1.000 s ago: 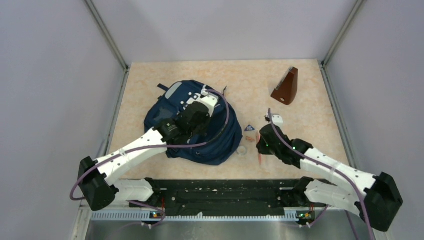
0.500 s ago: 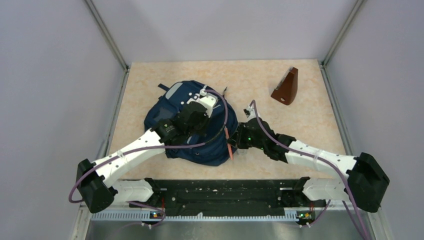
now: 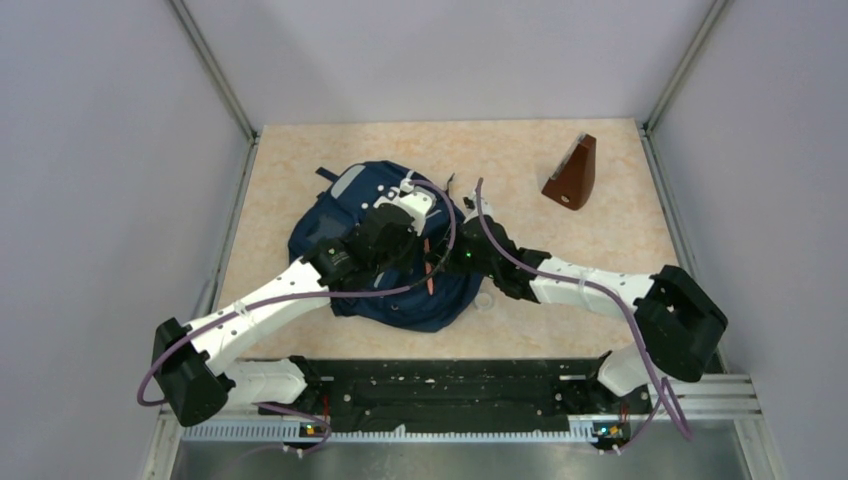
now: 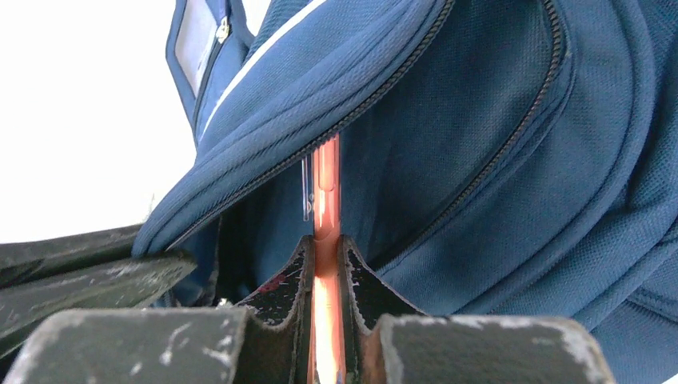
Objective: Pack the student bag
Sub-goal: Place the stationery in the student bag.
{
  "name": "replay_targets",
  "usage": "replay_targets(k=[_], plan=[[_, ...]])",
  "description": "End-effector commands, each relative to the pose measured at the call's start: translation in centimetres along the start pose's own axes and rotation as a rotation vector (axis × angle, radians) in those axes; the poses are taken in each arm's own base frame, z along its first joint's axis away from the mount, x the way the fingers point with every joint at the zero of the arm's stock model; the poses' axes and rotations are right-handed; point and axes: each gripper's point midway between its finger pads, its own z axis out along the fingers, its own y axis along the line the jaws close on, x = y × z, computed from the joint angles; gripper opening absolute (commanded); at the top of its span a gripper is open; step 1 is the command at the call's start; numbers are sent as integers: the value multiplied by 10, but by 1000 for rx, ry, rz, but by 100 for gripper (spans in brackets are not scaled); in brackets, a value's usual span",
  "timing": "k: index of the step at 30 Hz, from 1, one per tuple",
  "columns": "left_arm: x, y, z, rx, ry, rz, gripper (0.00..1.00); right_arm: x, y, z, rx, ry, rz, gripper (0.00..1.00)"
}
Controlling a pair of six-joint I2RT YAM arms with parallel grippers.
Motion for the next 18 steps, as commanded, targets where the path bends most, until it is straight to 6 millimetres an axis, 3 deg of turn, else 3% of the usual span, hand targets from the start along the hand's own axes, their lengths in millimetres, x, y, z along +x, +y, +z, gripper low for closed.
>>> replay_targets(k=[1, 12, 18], plan=[[-39, -9, -15, 58, -153, -36, 0, -39, 31, 7, -70, -155, 73, 0], [-38, -11, -14, 69, -148, -37, 0, -80, 40, 31, -126, -348, 187, 0], [-38, -11, -14, 68, -149, -37, 0, -89, 42, 52, -128, -433, 170, 0]])
